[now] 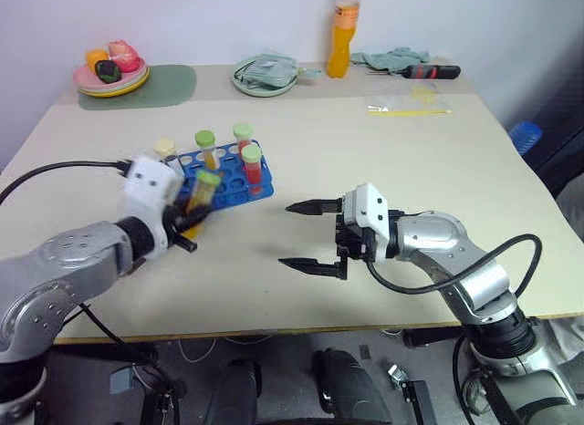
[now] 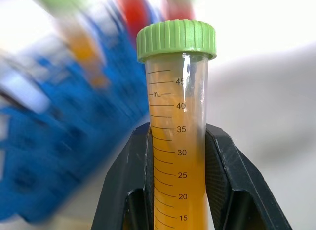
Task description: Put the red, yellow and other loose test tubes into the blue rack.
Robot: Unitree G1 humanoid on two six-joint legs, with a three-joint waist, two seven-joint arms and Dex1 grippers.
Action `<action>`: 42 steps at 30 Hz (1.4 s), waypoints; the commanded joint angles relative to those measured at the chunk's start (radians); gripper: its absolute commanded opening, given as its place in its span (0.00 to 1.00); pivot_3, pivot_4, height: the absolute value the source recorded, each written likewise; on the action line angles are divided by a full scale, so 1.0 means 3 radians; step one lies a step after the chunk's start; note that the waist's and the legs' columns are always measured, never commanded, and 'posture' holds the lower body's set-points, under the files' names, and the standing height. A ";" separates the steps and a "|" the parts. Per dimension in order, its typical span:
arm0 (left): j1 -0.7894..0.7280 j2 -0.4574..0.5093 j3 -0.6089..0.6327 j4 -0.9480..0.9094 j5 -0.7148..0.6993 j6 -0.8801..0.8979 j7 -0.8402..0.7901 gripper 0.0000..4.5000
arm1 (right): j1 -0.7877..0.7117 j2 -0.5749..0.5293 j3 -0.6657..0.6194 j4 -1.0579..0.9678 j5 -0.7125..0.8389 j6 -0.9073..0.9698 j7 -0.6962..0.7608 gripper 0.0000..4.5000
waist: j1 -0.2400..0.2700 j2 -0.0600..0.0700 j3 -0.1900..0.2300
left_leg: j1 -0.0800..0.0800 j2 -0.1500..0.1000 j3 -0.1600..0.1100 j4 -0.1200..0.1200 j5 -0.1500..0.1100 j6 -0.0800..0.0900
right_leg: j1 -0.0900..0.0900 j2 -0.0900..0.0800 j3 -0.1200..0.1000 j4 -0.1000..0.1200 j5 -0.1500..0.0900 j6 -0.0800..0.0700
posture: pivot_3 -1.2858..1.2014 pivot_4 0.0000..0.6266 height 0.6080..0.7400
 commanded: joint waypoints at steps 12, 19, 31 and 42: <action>-0.0414 -0.1361 -0.1169 0.1465 0.2605 -0.2622 0.0391 0.17 | -0.0058 0.0397 -0.0005 0.0118 -0.0057 0.0039 -0.0403 1.00 | -0.0004 -0.0003 -0.0003 | 0.0000 0.0000 -0.0001 -0.0003 -0.0001 0.0002 | -0.0002 0.0001 0.0000 0.0003 0.0003 0.0004 | 0.52 0.24 1.00; -0.0478 -0.1519 -0.1077 0.1738 0.2708 -0.2877 0.0238 0.17 | 0.0036 0.0329 -0.0035 0.0041 -0.0056 0.0086 -0.0441 1.00 | 0.0010 -0.0003 -0.0003 | 0.0000 -0.0001 -0.0001 -0.0002 -0.0001 0.0002 | -0.0002 0.0001 0.0000 0.0004 0.0003 0.0004 | 0.52 0.24 1.00; -0.0750 -0.1752 -0.0992 0.2397 0.2844 -0.3281 0.0126 0.17 | 0.0094 0.0319 -0.0015 -0.0042 -0.0042 0.0136 -0.0497 1.00 | 0.0013 -0.0004 -0.0003 | 0.0000 -0.0001 -0.0002 -0.0001 -0.0001 0.0002 | -0.0002 0.0001 -0.0001 0.0005 0.0003 0.0004 | 0.52 0.24 1.00; -0.0512 -0.1858 -0.0911 0.2767 0.2915 -0.4018 0.0005 0.17 | 0.0128 0.0320 -0.0032 -0.0124 -0.0022 0.0200 -0.0535 1.00 | 0.0010 -0.0003 -0.0004 | 0.0000 -0.0001 -0.0002 -0.0001 -0.0001 0.0002 | -0.0002 0.0001 -0.0001 0.0005 0.0003 0.0004 | 0.52 0.24 1.00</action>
